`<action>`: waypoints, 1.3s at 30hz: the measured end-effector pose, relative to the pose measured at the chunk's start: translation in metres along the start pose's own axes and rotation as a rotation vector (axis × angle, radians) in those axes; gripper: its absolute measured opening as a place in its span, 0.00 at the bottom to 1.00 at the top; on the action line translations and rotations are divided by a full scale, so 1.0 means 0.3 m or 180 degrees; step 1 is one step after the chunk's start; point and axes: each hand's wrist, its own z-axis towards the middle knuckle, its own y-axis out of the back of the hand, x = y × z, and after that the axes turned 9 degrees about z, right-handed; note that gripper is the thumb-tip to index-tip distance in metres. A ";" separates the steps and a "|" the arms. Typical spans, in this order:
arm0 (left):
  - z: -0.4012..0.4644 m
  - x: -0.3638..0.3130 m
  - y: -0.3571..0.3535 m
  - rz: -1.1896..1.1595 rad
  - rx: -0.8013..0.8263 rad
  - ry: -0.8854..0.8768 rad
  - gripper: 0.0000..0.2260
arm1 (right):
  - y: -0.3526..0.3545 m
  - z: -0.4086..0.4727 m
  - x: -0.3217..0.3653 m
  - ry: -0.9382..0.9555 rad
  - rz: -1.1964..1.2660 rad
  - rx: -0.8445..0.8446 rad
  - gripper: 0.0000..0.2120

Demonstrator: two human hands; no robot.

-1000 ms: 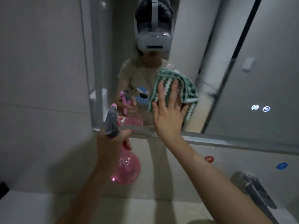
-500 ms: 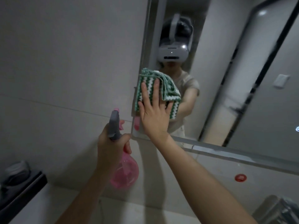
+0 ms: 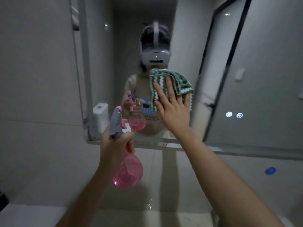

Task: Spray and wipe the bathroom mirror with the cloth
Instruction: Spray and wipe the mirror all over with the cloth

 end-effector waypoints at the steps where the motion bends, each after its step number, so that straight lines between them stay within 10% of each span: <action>1: -0.013 -0.006 -0.038 0.0037 0.0055 -0.0018 0.08 | 0.012 -0.011 -0.049 -0.0055 -0.0048 -0.0021 0.23; 16: -0.075 -0.032 -0.191 0.0358 0.0443 -0.0216 0.07 | 0.077 -0.075 -0.255 -0.0625 0.0044 -0.0118 0.25; 24: 0.022 -0.067 -0.016 0.0322 0.0364 -0.0316 0.04 | 0.019 -0.014 -0.066 -0.1327 0.0374 -0.0189 0.26; 39: 0.191 -0.128 0.415 0.0071 -0.0167 -0.0462 0.07 | -0.157 0.246 0.576 -0.0274 0.0305 0.0123 0.25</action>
